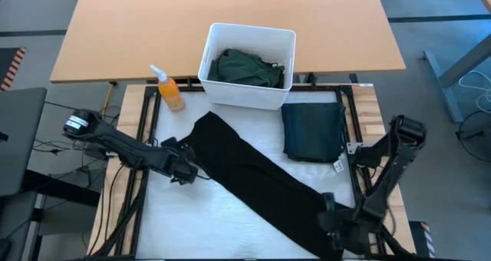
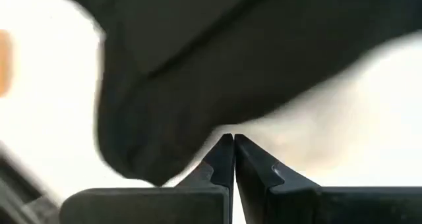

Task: Fold laundry
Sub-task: Fold the black t-shirt

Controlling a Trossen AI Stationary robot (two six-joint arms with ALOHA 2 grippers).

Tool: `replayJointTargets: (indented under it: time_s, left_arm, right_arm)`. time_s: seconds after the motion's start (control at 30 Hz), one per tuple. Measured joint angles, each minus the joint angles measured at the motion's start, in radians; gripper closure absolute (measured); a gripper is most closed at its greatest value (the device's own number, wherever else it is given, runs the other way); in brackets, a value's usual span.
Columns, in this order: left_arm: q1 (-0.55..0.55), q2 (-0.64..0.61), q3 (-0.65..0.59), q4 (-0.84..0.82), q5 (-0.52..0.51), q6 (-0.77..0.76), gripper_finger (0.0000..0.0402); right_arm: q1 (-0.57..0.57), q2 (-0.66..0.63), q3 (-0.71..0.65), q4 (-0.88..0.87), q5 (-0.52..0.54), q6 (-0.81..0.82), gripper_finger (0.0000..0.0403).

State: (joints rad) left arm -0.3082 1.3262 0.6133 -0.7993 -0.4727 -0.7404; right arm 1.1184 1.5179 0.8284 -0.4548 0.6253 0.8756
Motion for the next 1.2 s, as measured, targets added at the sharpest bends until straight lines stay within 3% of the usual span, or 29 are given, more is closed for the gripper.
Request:
replayJointTargets:
  time_s: [0.1,0.17,0.37,0.53,0.7,1.0,1.2]
  left_arm:
    - [0.001,0.0,-0.055,0.051,-0.118,-0.064,0.0401]
    - [0.003,0.0,-0.071,0.069,-0.14,-0.056,0.0401]
    - [0.044,0.0,-0.108,0.049,-0.071,-0.037,0.0401]
    - [0.072,-0.001,-0.115,0.051,-0.008,0.048,0.0401]
    - [0.087,-0.002,-0.115,0.05,0.012,0.115,0.0401]
    - [0.138,-0.003,-0.112,0.047,0.043,0.167,0.0401]
    - [0.181,-0.003,-0.112,0.04,0.091,0.163,0.0401]
  right_arm:
    - [-0.084,0.046,0.0,0.133,0.004,-0.197,0.0382]
    - [-0.14,0.07,0.0,0.252,-0.017,-0.334,0.0382]
    - [-0.308,0.16,0.001,0.549,-0.213,-0.671,0.0382]
    - [-0.428,0.255,0.001,0.781,-0.358,-0.818,0.0382]
    - [-0.453,0.323,0.001,0.835,-0.418,-0.775,0.0382]
    - [-0.415,0.39,0.002,0.91,-0.418,-0.564,0.0382]
    - [-0.401,0.401,0.003,0.906,-0.551,-0.408,0.0381]
